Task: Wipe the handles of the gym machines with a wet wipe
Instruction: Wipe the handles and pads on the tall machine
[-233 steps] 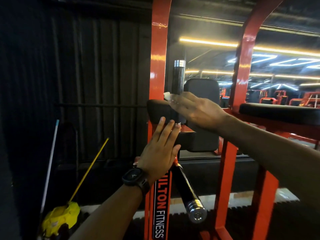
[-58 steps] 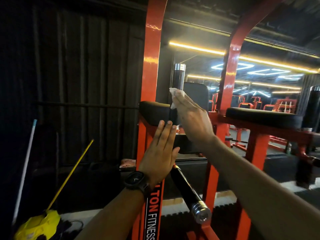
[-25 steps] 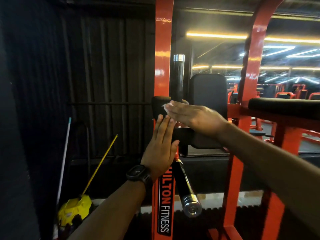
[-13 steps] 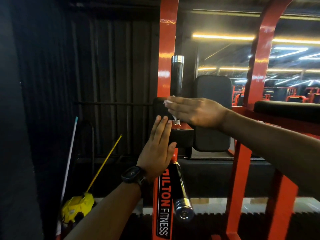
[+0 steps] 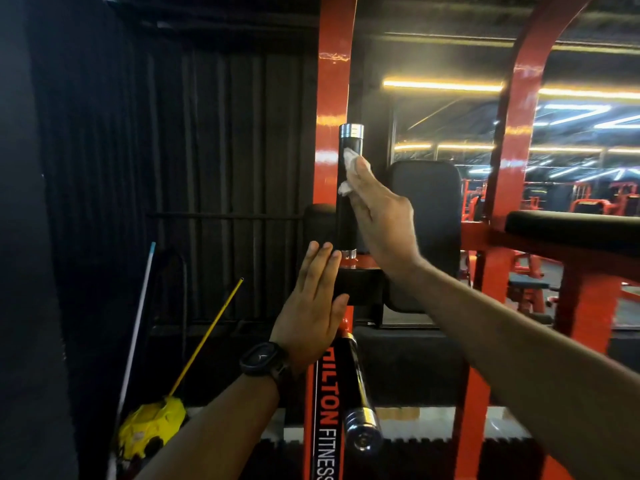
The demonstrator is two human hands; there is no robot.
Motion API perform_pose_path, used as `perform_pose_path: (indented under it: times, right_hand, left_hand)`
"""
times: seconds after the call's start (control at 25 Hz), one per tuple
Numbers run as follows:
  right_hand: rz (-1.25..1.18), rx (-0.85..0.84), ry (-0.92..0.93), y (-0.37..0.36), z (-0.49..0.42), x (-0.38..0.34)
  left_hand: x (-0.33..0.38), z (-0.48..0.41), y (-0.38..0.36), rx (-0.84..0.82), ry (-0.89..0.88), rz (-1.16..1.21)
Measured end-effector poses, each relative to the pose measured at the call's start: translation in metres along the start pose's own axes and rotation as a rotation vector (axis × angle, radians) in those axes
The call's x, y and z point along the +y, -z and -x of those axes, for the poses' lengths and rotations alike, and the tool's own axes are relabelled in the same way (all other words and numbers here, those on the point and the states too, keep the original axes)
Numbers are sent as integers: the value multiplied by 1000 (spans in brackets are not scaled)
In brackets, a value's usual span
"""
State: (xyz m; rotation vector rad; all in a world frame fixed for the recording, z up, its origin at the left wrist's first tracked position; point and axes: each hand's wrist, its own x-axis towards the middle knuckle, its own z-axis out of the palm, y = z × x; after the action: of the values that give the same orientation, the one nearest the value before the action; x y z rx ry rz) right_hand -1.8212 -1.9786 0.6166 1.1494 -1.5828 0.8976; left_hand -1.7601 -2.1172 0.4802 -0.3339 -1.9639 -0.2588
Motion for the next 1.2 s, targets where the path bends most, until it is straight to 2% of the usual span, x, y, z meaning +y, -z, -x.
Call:
perform_pose_path:
  times: [0.12,0.2,0.6,0.64,0.8,0.92,0.96,1.04,1.2]
  right_hand:
    - [-252,267,-379,-12,-10,-33]
    - [-426,345,-528,-13,-16,-40]
    - [-999,158,-834,2,-30,-15]
    - [-1000,172,-825,2,-32,-16]
    - [-625,211,-680,-6,-15,-22]
    - [-622,210,-698,-2,-9,-22]
    - [-525,203,-607,-2,-7,-21]
    - [-241,142,-310,-7,6,-21]
    - [325,-80,207,1,19,10]
  left_hand:
    - [-1,-1,0,-2,-14,-29]
    - [1,-3,0,-2,-24,-70]
    - [6,-1,7,-51,15,-97]
    - [6,-1,7,-57,19,-105]
    - [8,-1,9,-82,57,-78]
    - [8,-1,8,-79,48,-87]
    - [8,-1,7,-82,46,-94]
    - [8,-1,8,-91,60,-90]
    - [9,-1,8,-64,52,-103]
